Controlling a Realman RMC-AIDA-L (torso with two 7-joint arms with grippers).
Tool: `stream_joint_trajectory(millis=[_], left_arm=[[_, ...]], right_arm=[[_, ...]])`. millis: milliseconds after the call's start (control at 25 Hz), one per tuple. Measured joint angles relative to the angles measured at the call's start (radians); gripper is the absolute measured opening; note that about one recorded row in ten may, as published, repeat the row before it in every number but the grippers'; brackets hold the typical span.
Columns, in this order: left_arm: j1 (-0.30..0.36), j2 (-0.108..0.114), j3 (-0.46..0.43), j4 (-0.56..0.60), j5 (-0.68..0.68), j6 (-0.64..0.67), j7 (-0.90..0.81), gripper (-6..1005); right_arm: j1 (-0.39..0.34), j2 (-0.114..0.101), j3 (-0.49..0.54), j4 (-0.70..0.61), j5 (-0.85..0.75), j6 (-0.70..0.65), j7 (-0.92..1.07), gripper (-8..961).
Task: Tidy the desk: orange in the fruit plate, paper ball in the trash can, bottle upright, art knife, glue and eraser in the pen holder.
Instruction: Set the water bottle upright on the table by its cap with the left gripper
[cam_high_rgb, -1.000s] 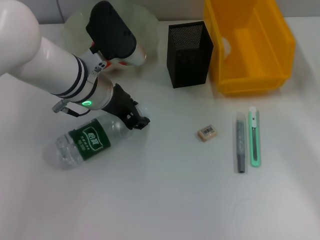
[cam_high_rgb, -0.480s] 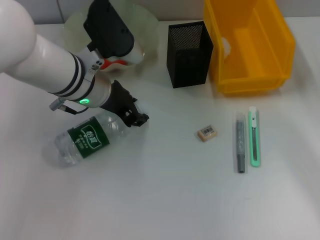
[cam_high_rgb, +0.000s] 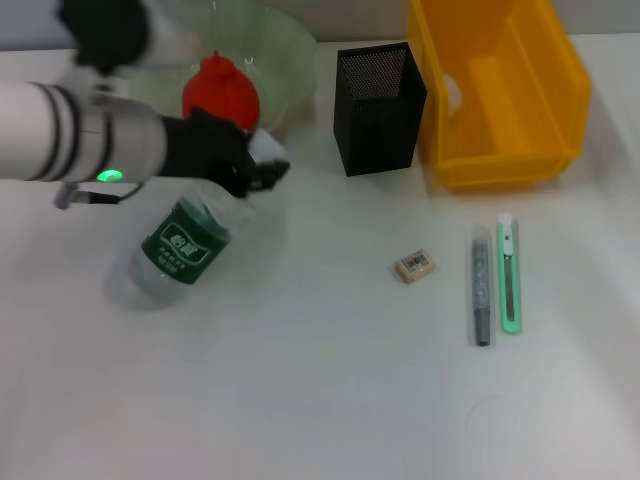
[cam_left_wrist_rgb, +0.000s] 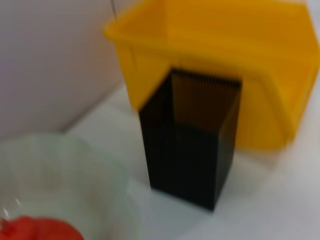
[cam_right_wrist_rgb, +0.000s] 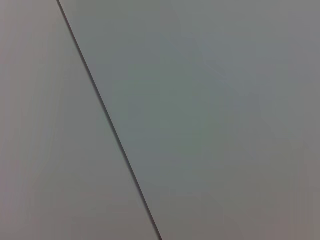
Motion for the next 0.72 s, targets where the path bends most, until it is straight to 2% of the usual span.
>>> stream_joint_trajectory(millis=[120,160,240,320,480,520,600,640,720], left_arm=[[0.062,0.001,-0.094,-0.003,-0.181,-0.004,0.130,450],[0.062,0.001,-0.094,-0.003,-0.181,-0.004,0.130,450],[0.101,0.001,-0.157,-0.036,-0.331,-0.006,0.236,450],[0.118,0.001,-0.186,-0.064,-0.401,-0.004,0.291,450],[0.132,0.001,-0.222,-0.118,-0.491,0.002,0.361,450],[0.139,0.002,-0.252,-0.180,-0.573,0.006,0.431,450],[0.140,0.002,-0.257,-0.196,-0.596,0.008,0.450,450],[0.144,0.003,-0.269,-0.249,-0.665,0.015,0.513,450],[0.145,0.003,-0.276,-0.272,-0.698,0.026,0.552,450]], right_arm=[[0.005,0.000,0.000,0.000,0.001,0.000,0.000,756],[0.005,0.000,0.000,0.000,0.001,0.000,0.000,756],[0.007,0.000,0.000,0.000,0.001,0.000,0.000,756],[0.008,0.000,0.000,0.000,0.001,0.000,0.000,756],[0.009,0.000,0.000,0.001,0.001,0.000,0.000,756],[0.011,0.000,0.000,0.001,0.001,0.000,0.000,756],[0.012,0.000,0.000,0.002,0.001,0.000,0.000,756],[0.014,0.000,0.000,0.002,0.001,0.000,0.000,756],[0.016,0.000,0.000,0.003,0.001,0.000,0.000,756]])
